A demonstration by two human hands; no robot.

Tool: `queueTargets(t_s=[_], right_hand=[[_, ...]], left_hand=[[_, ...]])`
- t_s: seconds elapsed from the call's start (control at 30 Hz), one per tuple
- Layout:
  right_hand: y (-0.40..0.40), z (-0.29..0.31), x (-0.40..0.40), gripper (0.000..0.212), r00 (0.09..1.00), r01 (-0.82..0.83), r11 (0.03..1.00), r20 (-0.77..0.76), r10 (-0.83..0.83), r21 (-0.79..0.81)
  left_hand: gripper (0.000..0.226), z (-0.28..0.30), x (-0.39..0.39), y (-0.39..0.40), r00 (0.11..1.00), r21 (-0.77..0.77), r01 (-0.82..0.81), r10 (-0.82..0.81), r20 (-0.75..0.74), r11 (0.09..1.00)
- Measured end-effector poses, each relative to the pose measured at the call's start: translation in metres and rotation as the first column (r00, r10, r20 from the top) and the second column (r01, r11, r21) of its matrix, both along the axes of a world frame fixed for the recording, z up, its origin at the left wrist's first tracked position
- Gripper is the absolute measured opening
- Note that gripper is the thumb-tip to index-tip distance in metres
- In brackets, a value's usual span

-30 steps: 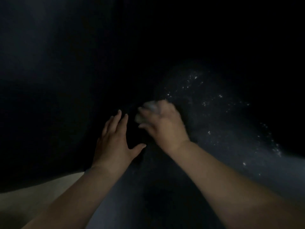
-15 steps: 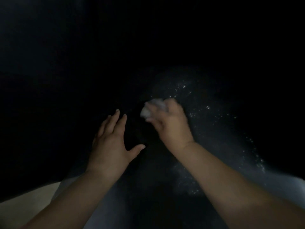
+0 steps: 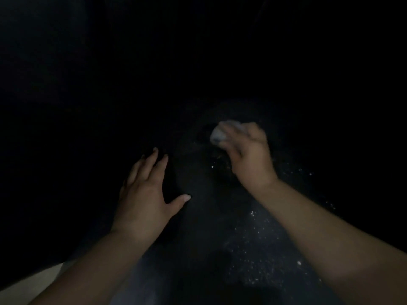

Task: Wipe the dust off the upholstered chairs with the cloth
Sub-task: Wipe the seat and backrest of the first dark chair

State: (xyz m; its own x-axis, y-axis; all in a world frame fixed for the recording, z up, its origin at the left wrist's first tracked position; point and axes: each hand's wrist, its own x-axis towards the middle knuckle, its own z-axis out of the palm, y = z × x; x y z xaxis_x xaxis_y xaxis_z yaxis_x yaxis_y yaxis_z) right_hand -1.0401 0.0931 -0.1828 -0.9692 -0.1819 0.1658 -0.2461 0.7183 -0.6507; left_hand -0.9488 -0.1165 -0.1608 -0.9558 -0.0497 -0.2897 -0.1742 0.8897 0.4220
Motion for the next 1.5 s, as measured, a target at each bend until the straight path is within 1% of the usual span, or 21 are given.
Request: queueTargets(t_s=[0.07, 0.1, 0.17, 0.23, 0.3, 0.37, 0.4, 0.47, 0.57, 0.6, 0.77, 0.87, 0.93, 1.0, 1.07, 1.13, 1.2, 1.27, 1.3, 1.43, 1.5], right_hand=[[0.018, 0.001, -0.030, 0.041, 0.976, 0.216, 0.976, 0.009, -0.216, -0.011], [0.027, 0.002, -0.047, 0.045, 0.950, 0.306, 0.952, 0.057, -0.307, 0.026], [0.037, 0.001, -0.068, 0.055, 0.911, 0.371, 0.917, 0.133, -0.390, 0.148], [0.027, -0.001, -0.068, 0.056, 0.931, 0.299, 0.925, 0.141, -0.336, 0.235], [0.007, -0.003, -0.051, 0.051, 0.982, 0.110, 0.961, 0.119, -0.144, 0.255], [-0.005, -0.003, -0.031, 0.047, 0.992, -0.070, 0.980, 0.117, 0.049, 0.188], [-0.006, -0.001, -0.026, 0.045, 0.988, -0.121, 0.983, 0.109, 0.106, 0.140], [0.000, 0.004, -0.032, 0.041, 0.992, -0.109, 0.991, 0.075, 0.103, 0.076], [-0.002, 0.005, -0.062, 0.039, 0.993, 0.059, 0.994, 0.095, -0.067, 0.089], [-0.010, 0.005, -0.070, 0.040, 0.991, 0.062, 0.993, 0.111, -0.074, 0.103], [-0.038, 0.004, -0.052, 0.039, 0.968, -0.230, 0.962, 0.137, 0.210, 0.149], [-0.019, 0.017, -0.011, 0.037, 0.910, -0.409, 0.903, 0.127, 0.394, 0.133], [0.002, 0.023, 0.021, 0.038, 0.873, -0.474, 0.872, 0.190, 0.448, 0.120], [0.016, 0.028, 0.043, 0.038, 0.865, -0.449, 0.893, 0.262, 0.427, 0.026], [0.024, 0.028, 0.037, 0.038, 0.922, -0.259, 0.961, 0.271, 0.277, -0.102], [0.027, 0.024, 0.009, 0.039, 0.984, -0.058, 0.998, 0.167, 0.062, -0.026], [0.026, 0.017, -0.024, 0.038, 0.989, 0.036, 0.997, 0.139, -0.046, 0.069], [0.019, 0.009, -0.032, 0.035, 0.988, 0.020, 0.984, 0.147, -0.046, 0.176], [0.015, 0.006, -0.026, 0.034, 0.989, -0.004, 0.983, 0.146, -0.024, 0.186], [0.011, 0.015, 0.053, 0.038, 0.971, -0.213, 0.972, 0.128, 0.200, 0.096], [0.018, 0.025, 0.079, 0.040, 0.962, -0.214, 0.976, 0.167, 0.215, -0.026]], left_hand=[[0.097, -0.001, -0.002, 0.000, 1.000, 0.000, 0.004, -0.004, 0.002, 1.000], [0.098, -0.002, -0.002, -0.001, 1.000, -0.002, 0.006, -0.006, 0.002, 1.000], [0.098, -0.002, -0.003, 0.000, 1.000, -0.004, 0.007, -0.007, -0.002, 1.000], [0.098, -0.003, -0.003, -0.001, 1.000, -0.004, 0.007, -0.007, -0.003, 1.000], [0.098, -0.003, -0.003, -0.002, 1.000, -0.002, 0.012, -0.012, -0.003, 1.000], [0.097, -0.003, -0.003, -0.003, 1.000, 0.006, 0.015, -0.015, -0.003, 1.000], [0.097, -0.002, -0.004, -0.003, 1.000, 0.008, 0.017, -0.017, -0.004, 1.000], [0.096, -0.001, -0.004, -0.004, 1.000, 0.009, 0.021, -0.021, -0.008, 1.000], [0.096, 0.000, -0.003, -0.006, 1.000, 0.013, 0.010, -0.010, -0.013, 1.000], [0.096, -0.001, -0.002, -0.007, 1.000, 0.015, 0.011, -0.011, -0.016, 1.000], [0.092, -0.002, 0.001, -0.005, 1.000, 0.027, 0.013, -0.012, -0.028, 1.000], [0.090, 0.000, 0.007, -0.004, 1.000, 0.024, 0.015, -0.015, -0.003, 1.000], [0.089, 0.002, 0.011, -0.003, 1.000, 0.037, 0.006, -0.007, 0.014, 0.999], [0.088, 0.006, 0.015, 0.000, 1.000, 0.057, -0.010, 0.008, 0.029, 0.998], [0.086, 0.010, 0.017, 0.005, 0.999, 0.077, -0.019, 0.016, 0.034, 0.997], [0.085, 0.011, 0.017, 0.011, 0.999, 0.093, -0.009, 0.006, 0.033, 0.996], [0.082, 0.010, 0.016, 0.016, 1.000, 0.099, 0.004, -0.006, 0.026, 0.995], [0.079, 0.008, 0.015, 0.021, 1.000, 0.085, 0.025, -0.026, 0.007, 0.996], [0.077, 0.007, 0.014, 0.023, 0.999, 0.074, 0.032, -0.032, 0.001, 0.997], [0.073, 0.007, 0.014, 0.032, 0.999, 0.054, 0.045, -0.046, 0.006, 0.998], [0.071, 0.008, 0.013, 0.037, 0.998, 0.040, 0.063, -0.062, -0.008, 0.997]])
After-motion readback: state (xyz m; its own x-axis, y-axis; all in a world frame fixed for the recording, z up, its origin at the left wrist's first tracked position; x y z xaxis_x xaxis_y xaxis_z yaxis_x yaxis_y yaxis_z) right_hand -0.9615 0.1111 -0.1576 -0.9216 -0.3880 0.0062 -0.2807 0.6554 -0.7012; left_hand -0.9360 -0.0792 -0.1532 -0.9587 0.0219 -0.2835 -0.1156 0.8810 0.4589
